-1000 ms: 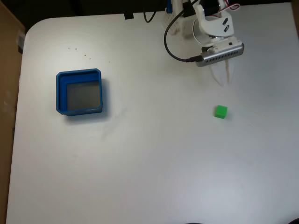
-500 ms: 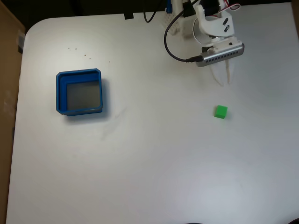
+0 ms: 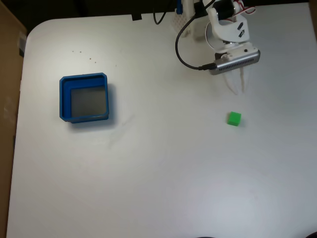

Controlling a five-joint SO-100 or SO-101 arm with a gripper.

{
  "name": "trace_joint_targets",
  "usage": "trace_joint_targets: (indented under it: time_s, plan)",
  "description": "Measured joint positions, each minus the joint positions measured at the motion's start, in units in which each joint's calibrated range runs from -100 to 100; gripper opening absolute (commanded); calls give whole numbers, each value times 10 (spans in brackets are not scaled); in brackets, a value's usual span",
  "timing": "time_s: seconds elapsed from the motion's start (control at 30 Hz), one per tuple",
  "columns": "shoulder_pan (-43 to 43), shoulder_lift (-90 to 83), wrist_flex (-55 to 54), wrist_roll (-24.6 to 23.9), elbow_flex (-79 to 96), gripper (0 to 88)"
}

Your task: Pick up green cube and drop it in the blue box

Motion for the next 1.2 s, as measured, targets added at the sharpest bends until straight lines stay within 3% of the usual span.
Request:
trace_joint_targets:
  time_s: [0.4,0.77,1.2]
  plan:
    - [0,165,0,-6,-161,75]
    - [0,179,29,-114,-173,75]
    - [0,236,205,-141,-285,75]
